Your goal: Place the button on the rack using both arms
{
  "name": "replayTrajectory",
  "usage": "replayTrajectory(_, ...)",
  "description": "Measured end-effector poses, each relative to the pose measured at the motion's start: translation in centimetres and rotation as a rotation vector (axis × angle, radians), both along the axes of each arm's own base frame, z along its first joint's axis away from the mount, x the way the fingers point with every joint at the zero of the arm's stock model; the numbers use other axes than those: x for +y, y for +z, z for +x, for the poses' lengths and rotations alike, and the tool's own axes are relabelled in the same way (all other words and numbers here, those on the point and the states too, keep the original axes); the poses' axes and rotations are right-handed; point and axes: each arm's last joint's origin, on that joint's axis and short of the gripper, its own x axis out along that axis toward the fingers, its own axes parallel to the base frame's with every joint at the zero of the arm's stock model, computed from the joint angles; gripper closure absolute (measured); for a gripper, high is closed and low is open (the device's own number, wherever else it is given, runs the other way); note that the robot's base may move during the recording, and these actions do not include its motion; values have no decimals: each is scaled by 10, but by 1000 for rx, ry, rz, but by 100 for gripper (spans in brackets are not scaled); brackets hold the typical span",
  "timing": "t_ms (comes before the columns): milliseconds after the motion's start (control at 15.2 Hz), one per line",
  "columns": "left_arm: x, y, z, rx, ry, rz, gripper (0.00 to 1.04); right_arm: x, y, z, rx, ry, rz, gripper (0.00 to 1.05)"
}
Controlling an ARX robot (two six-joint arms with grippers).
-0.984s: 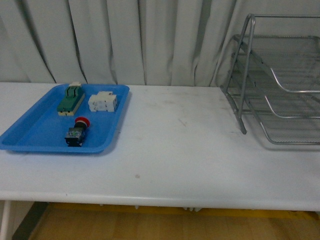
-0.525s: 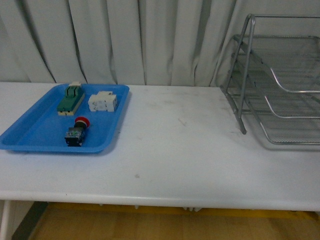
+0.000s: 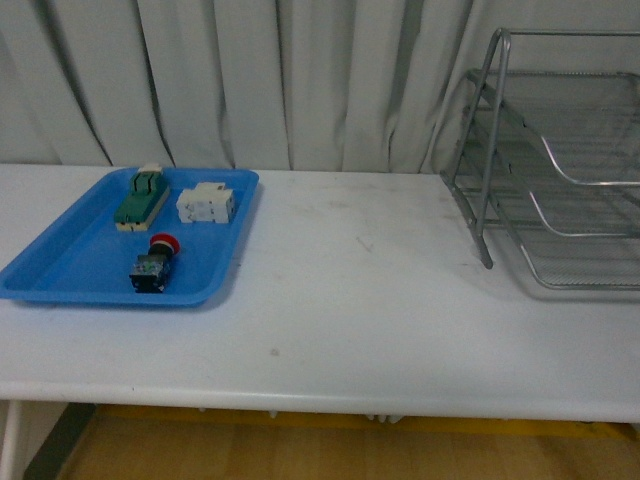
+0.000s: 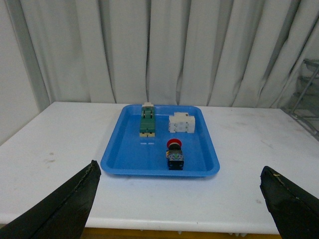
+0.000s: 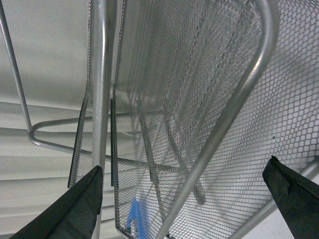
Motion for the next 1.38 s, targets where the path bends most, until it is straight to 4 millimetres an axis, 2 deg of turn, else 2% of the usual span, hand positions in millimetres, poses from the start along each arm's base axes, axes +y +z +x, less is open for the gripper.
replayTrajectory(328,0,0,0,0,0,0,7,2,5,20,-1,11,-28,7)
replayTrajectory(394,0,0,0,0,0,0,7,4,5,23,-4,17,-32,13)
replayTrajectory(459,0,0,0,0,0,0,7,3,7,25,-15,19,-39,23)
replayTrajectory(722,0,0,0,0,0,0,7,7,6,23,-37,16,-50,18)
replayTrajectory(853,0,0,0,0,0,0,7,8,6,17,-75,14,-48,6)
replayTrajectory(1050,0,0,0,0,0,0,7,9,11,8,-157,29,-13,7)
replayTrajectory(1378,0,0,0,0,0,0,7,13,5,-8,-124,89,44,9)
